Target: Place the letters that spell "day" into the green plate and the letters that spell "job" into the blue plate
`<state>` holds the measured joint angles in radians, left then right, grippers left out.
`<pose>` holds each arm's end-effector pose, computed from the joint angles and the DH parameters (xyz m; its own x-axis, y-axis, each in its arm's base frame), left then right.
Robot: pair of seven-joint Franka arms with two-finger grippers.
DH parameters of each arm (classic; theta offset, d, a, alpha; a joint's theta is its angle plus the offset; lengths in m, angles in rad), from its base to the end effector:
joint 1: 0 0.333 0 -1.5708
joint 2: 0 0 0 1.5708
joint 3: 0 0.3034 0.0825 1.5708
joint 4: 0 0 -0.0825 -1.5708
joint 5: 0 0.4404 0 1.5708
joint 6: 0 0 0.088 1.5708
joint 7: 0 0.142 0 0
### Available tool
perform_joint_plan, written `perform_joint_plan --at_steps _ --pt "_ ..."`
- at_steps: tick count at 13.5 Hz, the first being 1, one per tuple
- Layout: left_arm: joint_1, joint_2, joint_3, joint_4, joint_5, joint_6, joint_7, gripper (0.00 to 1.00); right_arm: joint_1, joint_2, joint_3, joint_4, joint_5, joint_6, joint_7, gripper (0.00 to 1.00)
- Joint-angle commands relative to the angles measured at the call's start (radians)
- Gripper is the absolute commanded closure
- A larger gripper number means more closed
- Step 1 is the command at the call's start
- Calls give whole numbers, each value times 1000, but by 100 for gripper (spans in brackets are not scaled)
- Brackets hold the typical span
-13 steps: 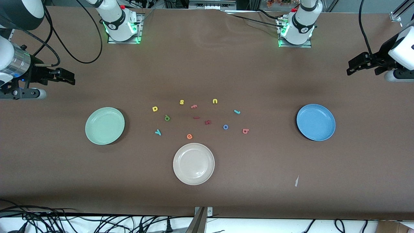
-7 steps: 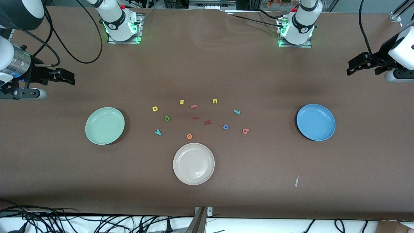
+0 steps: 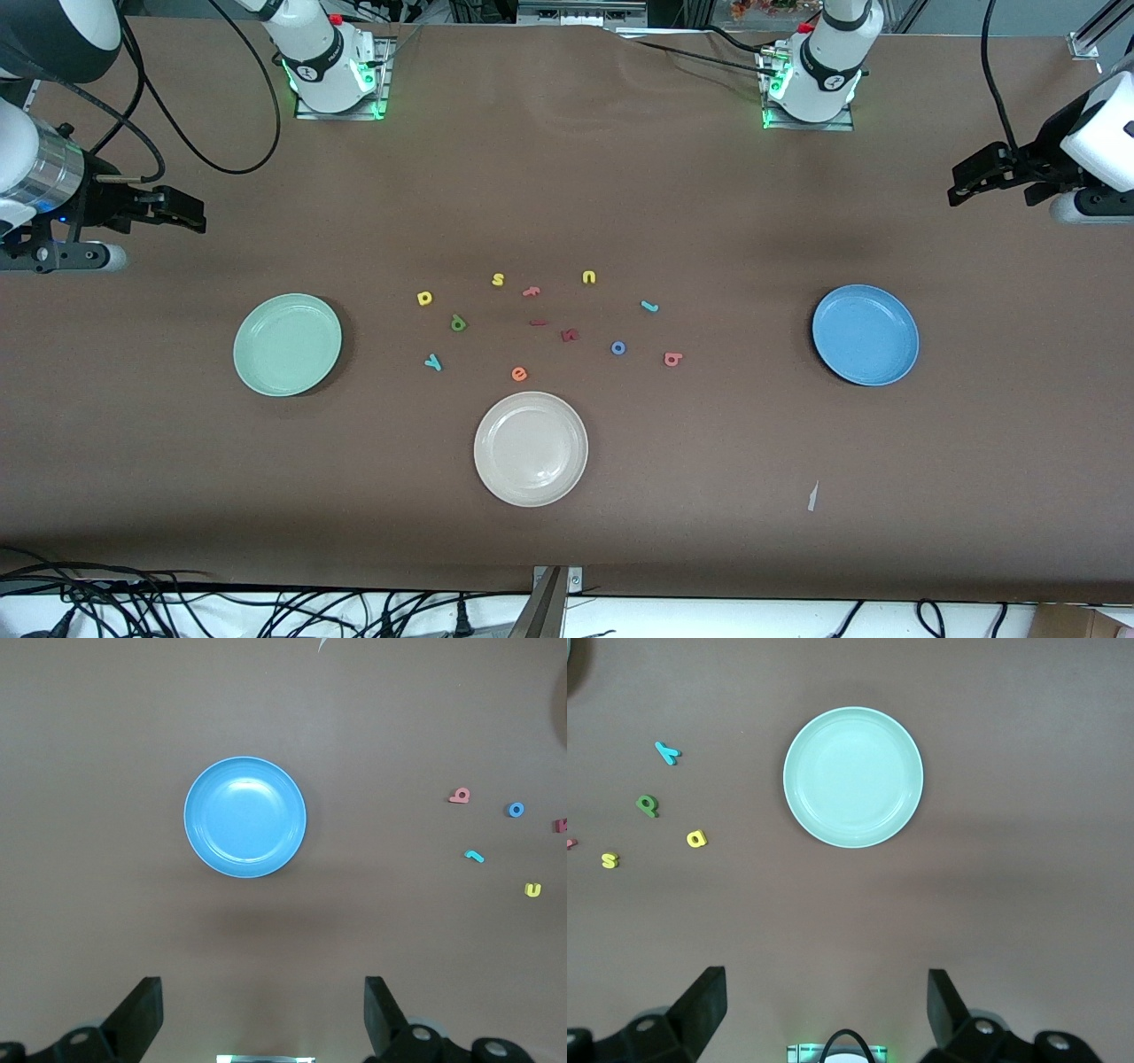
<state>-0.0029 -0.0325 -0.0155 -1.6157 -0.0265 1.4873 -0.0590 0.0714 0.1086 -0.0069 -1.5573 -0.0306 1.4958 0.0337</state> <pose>0.5878 -0.0149 0.5662 0.9945 0.0385 -0.0971 0.0407 -0.9990 0.0203 0.6228 0.0358 0.5112 0.9854 0.0275 -0.1681 0.0342 -0.9987 0.0369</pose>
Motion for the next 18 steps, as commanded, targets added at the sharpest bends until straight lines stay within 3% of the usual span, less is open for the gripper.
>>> perform_joint_plan --at_steps 1,18 --pt "-2 13 -1 31 0 -25 -7 0 -5 -9 2 -10 18 7 0 0" --pt "-3 9 -17 36 -1 -55 -5 0 -5 -9 2 -10 18 6 0 0"
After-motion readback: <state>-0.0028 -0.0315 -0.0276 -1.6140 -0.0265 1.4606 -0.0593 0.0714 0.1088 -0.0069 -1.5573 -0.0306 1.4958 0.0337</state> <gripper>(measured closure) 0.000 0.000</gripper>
